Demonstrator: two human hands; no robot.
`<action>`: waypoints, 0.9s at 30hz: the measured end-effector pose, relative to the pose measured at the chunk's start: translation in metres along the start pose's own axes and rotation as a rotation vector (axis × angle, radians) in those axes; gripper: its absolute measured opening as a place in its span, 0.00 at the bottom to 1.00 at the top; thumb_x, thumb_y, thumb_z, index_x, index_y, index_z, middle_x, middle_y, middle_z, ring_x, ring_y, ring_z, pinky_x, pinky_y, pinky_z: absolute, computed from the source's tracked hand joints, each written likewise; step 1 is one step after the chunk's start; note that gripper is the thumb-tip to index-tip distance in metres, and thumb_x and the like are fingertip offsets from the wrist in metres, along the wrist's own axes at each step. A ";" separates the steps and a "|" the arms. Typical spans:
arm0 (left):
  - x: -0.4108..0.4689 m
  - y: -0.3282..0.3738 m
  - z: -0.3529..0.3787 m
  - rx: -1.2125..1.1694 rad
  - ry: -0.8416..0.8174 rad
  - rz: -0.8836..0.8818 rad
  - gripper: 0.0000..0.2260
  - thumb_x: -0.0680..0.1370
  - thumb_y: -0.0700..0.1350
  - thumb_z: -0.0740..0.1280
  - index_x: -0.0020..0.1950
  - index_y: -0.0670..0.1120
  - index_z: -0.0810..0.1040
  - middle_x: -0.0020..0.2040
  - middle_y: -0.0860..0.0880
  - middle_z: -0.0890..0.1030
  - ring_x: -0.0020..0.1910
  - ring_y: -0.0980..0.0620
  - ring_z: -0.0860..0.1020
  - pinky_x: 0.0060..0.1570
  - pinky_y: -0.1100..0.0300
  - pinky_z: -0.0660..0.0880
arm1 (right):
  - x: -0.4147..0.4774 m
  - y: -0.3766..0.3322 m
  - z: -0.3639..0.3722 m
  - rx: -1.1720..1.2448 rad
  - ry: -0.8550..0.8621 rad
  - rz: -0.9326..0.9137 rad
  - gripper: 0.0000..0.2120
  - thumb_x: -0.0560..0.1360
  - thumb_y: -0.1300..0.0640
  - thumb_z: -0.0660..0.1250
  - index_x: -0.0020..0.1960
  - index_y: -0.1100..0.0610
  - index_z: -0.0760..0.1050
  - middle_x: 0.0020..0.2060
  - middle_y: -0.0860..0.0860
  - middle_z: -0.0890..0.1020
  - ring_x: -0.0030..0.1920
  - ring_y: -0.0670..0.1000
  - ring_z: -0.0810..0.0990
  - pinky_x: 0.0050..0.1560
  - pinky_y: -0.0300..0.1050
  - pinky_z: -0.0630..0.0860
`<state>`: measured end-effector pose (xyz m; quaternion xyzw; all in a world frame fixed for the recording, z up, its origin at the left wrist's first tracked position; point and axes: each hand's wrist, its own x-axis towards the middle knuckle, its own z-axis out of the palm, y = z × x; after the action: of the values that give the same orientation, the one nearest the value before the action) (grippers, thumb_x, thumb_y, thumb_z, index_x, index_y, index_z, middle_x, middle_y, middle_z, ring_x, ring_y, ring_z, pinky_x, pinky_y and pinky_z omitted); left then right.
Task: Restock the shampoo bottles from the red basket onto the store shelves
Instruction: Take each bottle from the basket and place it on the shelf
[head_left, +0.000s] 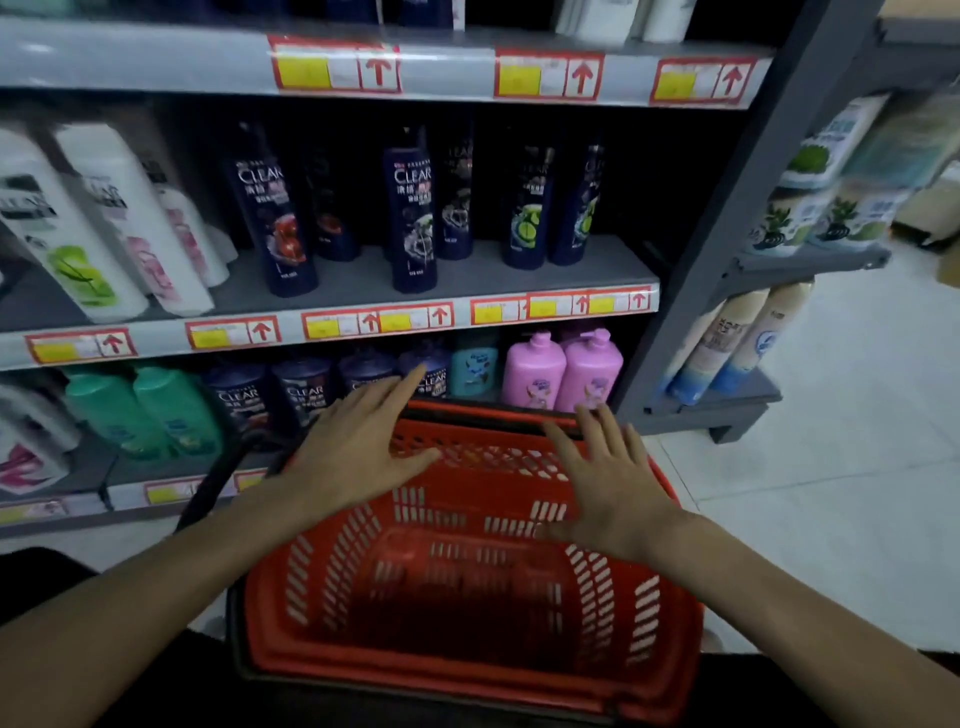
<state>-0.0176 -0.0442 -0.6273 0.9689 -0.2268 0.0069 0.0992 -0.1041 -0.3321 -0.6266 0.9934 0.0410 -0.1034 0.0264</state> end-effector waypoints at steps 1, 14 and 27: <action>-0.002 -0.003 0.014 0.022 -0.023 0.000 0.45 0.73 0.76 0.53 0.84 0.60 0.41 0.82 0.52 0.61 0.79 0.48 0.63 0.75 0.44 0.66 | -0.002 -0.001 0.010 -0.026 -0.030 -0.021 0.56 0.71 0.26 0.64 0.83 0.49 0.36 0.81 0.61 0.36 0.80 0.64 0.32 0.79 0.66 0.39; -0.052 -0.068 0.069 0.392 -0.254 0.308 0.42 0.77 0.67 0.60 0.85 0.55 0.45 0.81 0.45 0.64 0.74 0.44 0.72 0.75 0.49 0.64 | -0.021 0.042 0.106 -0.375 -0.414 -0.141 0.49 0.78 0.31 0.58 0.83 0.52 0.33 0.81 0.64 0.36 0.79 0.65 0.31 0.71 0.63 0.25; -0.086 -0.095 0.059 0.610 -0.487 0.134 0.44 0.78 0.65 0.65 0.85 0.54 0.43 0.83 0.41 0.53 0.80 0.43 0.61 0.81 0.45 0.40 | 0.035 0.015 0.098 -0.468 -0.291 -0.229 0.43 0.78 0.34 0.59 0.84 0.52 0.48 0.82 0.63 0.47 0.82 0.65 0.42 0.80 0.63 0.40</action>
<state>-0.0545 0.0653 -0.7077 0.9102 -0.2940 -0.1493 -0.2506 -0.0883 -0.3506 -0.7289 0.9241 0.1713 -0.2346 0.2485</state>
